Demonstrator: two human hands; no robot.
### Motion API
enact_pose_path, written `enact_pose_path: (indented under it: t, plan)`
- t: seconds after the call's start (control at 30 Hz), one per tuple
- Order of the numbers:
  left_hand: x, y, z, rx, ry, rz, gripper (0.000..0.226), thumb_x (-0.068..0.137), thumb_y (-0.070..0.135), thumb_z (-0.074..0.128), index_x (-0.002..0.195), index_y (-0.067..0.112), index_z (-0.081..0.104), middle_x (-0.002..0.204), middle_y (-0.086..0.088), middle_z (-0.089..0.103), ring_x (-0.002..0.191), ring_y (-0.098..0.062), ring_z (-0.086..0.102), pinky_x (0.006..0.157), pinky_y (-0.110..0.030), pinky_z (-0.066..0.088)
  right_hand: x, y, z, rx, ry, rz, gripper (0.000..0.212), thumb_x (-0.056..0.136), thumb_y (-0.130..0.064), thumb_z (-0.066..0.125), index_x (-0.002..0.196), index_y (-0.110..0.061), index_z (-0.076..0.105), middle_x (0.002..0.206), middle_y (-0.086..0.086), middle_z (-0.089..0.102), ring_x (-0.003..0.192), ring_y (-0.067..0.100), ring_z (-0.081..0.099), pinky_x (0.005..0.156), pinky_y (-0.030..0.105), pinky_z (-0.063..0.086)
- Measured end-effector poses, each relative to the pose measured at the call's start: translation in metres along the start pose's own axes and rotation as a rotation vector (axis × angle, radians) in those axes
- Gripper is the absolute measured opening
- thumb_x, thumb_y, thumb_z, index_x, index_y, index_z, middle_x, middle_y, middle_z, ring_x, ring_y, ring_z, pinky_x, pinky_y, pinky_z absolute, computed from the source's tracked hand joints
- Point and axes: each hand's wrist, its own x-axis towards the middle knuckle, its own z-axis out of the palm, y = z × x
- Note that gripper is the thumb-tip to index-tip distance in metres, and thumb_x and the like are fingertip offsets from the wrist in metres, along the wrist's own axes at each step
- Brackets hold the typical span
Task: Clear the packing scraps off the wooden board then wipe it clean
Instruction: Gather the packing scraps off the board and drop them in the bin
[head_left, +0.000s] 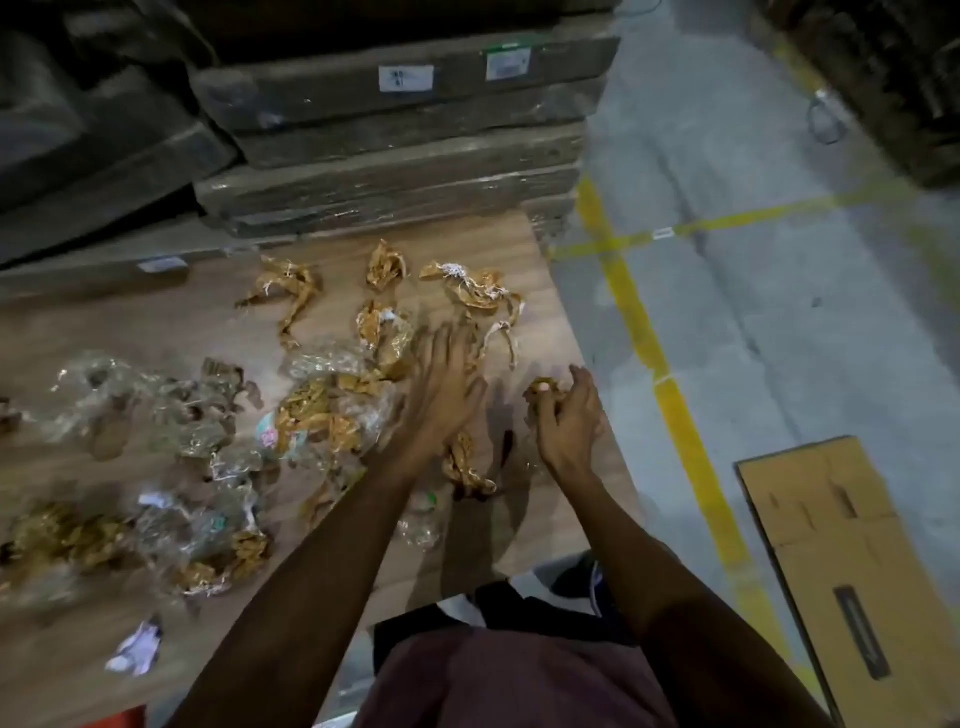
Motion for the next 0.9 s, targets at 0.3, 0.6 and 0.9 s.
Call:
enact_pose_path:
  t: [0.3, 0.6, 0.9]
  plan:
    - [0.126, 0.001, 0.014, 0.202, -0.153, 0.042, 0.073, 0.095, 0.044, 0.059, 0.156, 0.025, 0.023, 0.166, -0.013, 0.013, 0.153, -0.037, 0.010, 0.117, -0.057, 0.023, 0.001, 0.025, 0.019, -0.028, -0.052, -0.028, 0.073, 0.096, -0.064, 0.032, 0.153, -0.020, 0.036, 0.161, 0.005, 0.034, 0.150, 0.023, 0.026, 0.122, 0.046, 0.014]
    - [0.120, -0.020, 0.035, 0.141, -0.269, 0.022, 0.059, 0.092, 0.048, 0.053, 0.144, 0.021, 0.046, 0.146, -0.013, 0.045, 0.131, -0.037, 0.047, 0.104, -0.048, 0.043, 0.019, 0.029, 0.024, 0.046, 0.025, 0.056, 0.074, 0.094, -0.062, 0.032, 0.152, -0.017, 0.040, 0.159, 0.005, 0.039, 0.145, 0.028, 0.031, 0.116, 0.051, 0.022]
    - [0.015, -0.016, 0.027, 0.100, -0.297, 0.009, 0.063, 0.075, 0.044, 0.042, 0.130, 0.023, 0.063, 0.144, -0.003, 0.054, 0.142, -0.030, 0.038, 0.115, -0.056, 0.027, 0.022, 0.019, 0.031, 0.015, -0.013, 0.051, 0.072, 0.093, -0.068, 0.030, 0.150, -0.024, 0.041, 0.161, -0.002, 0.034, 0.143, 0.028, 0.026, 0.113, 0.059, 0.022]
